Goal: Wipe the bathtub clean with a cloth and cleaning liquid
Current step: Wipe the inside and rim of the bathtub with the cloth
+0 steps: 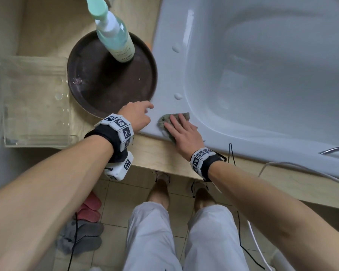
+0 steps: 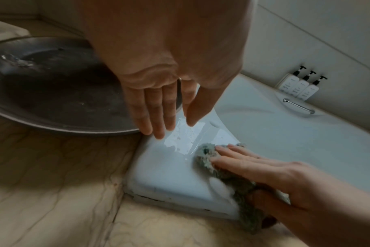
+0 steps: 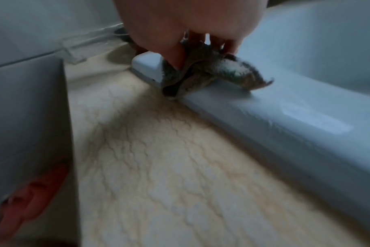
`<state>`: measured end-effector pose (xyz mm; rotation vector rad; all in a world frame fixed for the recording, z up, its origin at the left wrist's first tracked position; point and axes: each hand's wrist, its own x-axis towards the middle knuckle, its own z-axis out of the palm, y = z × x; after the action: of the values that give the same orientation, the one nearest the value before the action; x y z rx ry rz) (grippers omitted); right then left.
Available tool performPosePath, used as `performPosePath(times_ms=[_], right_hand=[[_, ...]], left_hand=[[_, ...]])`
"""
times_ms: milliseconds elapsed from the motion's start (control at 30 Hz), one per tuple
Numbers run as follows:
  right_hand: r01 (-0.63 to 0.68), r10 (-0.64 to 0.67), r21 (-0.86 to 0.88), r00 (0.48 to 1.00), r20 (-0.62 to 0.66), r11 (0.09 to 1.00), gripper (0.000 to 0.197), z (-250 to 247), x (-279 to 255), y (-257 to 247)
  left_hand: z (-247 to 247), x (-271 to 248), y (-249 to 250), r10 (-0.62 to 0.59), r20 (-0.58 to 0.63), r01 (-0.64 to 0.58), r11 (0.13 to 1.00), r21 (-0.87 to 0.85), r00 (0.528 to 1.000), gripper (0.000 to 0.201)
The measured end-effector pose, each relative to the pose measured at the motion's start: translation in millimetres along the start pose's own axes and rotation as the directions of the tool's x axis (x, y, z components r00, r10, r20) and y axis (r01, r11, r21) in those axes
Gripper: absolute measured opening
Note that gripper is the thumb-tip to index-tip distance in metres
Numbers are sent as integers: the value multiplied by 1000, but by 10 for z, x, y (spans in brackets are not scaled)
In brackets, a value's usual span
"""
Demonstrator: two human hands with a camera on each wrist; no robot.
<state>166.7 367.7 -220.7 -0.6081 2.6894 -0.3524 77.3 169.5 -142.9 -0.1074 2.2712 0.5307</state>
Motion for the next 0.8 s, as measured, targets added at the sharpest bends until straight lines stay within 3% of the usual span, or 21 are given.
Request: performPosePath(times_ms=[167, 233, 300, 367, 433, 500, 567, 667, 800], right_hand=[[129, -128, 5, 990, -53, 992, 51, -71, 14, 70], [86, -86, 128, 996, -7, 988, 38, -189, 50, 117], [-6, 26, 305, 998, -61, 952, 38, -266, 114, 168], [-161, 275, 587, 955, -110, 793, 46, -376, 226, 211], [-309, 537, 800, 844, -19, 514, 47, -527, 412, 348], [-348, 709, 893, 703, 46, 286, 51, -698, 680, 565], [-309, 776, 942, 624, 94, 134, 56, -866, 1000, 816], [-272, 791, 958, 604, 95, 93, 62, -1086, 1494, 1140], [-251, 747, 948, 664, 23, 193, 57, -1403, 2067, 1306]], left_hand=[[-160, 48, 45, 36, 14, -36, 999, 1, 999, 53], [-244, 108, 99, 56, 0, -56, 998, 11, 998, 51], [-330, 186, 171, 66, -27, -66, 998, 0, 997, 49], [-416, 278, 251, 71, -59, -73, 997, -23, 996, 48], [-490, 385, 331, 76, -92, -80, 996, -41, 993, 47], [-561, 497, 411, 81, -123, -86, 995, -40, 989, 48], [-618, 612, 478, 84, -142, -90, 995, -38, 986, 48], [-673, 753, 554, 77, -148, -84, 995, -44, 986, 49], [-715, 902, 590, 55, -155, -69, 994, -88, 986, 48]])
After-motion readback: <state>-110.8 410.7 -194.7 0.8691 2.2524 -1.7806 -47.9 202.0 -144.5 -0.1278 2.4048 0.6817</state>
